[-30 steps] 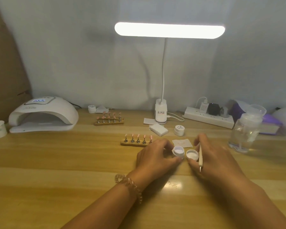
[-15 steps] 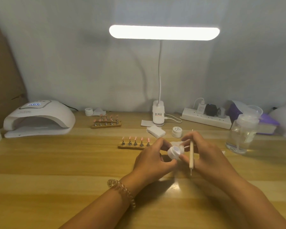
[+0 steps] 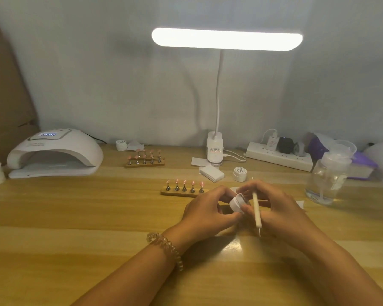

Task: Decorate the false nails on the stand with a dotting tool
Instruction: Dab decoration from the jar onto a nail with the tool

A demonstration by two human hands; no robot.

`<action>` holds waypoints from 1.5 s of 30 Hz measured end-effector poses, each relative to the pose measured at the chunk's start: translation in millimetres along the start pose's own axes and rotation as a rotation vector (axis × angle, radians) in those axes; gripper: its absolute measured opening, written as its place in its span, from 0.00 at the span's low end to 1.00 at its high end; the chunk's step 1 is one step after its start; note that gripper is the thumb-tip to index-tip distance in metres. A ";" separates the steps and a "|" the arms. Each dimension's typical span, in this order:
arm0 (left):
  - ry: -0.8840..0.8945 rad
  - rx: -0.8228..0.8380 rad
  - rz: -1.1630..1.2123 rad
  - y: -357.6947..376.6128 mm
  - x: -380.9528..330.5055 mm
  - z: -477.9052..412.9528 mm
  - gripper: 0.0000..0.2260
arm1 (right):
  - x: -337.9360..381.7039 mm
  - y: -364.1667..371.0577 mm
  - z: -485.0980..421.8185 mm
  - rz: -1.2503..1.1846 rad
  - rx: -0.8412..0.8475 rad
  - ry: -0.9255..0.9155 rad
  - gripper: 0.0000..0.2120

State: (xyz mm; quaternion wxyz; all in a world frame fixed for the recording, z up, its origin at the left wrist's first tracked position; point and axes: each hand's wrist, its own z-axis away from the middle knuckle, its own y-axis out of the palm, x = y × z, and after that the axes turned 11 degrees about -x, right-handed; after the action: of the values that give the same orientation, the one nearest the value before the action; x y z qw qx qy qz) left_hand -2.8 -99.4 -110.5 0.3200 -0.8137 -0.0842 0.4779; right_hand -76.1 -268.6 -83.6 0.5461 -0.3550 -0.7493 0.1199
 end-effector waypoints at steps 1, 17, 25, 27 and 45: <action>0.000 0.003 0.005 -0.2 0.5 -0.4 0.12 | 0.6 -1.1 -0.1 -0.004 0.011 0.009 0.12; 0.022 -0.007 0.001 0.6 -0.5 1.4 0.14 | 3.1 -0.6 1.6 0.126 0.004 -0.076 0.12; 0.064 -0.053 -0.002 3.0 -1.2 3.1 0.13 | -2.0 0.4 2.0 0.242 -0.041 -0.086 0.10; 0.072 -0.061 -0.002 3.2 -1.6 2.7 0.12 | -1.2 2.4 3.1 0.283 -0.063 -0.106 0.07; -0.017 0.050 0.193 1.3 4.3 -1.4 0.14 | 1.2 -2.6 1.9 0.179 -0.035 -0.095 0.09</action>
State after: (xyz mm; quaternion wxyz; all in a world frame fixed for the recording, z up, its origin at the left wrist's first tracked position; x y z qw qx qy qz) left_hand 0.5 -99.1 -113.9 0.2920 -0.8056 0.0042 0.5155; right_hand -79.0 -269.3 -81.9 0.4906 -0.4240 -0.7415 0.1720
